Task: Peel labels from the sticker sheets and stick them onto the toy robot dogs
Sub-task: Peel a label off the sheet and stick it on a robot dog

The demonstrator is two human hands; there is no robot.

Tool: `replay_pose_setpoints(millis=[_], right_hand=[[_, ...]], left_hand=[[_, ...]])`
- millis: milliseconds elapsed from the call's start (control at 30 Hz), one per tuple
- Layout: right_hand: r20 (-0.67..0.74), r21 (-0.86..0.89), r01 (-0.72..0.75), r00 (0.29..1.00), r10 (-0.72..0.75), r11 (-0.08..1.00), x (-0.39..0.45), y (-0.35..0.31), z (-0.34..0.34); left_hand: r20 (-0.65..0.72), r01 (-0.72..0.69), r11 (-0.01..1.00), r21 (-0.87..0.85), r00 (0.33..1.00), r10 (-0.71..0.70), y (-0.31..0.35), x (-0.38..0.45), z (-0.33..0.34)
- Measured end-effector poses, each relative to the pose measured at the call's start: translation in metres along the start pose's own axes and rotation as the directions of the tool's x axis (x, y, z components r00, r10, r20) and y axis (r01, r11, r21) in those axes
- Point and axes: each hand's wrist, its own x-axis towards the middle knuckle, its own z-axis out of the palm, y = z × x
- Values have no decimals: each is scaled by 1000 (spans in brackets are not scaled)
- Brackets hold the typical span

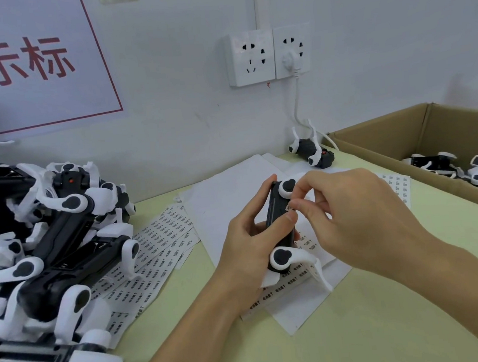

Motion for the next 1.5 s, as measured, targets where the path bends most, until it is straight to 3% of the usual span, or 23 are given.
replay_pose_setpoints(millis=[600,1500], right_hand=[[10,-65,6,1000,-5,998,0,-3,-1],[-149,-178,139,975,-167,974,-2,2,6]], left_hand=[[-24,2,1000,-2,1000,-2,0,0,2],[-34,2,1000,22,999,-1,2,0,4]])
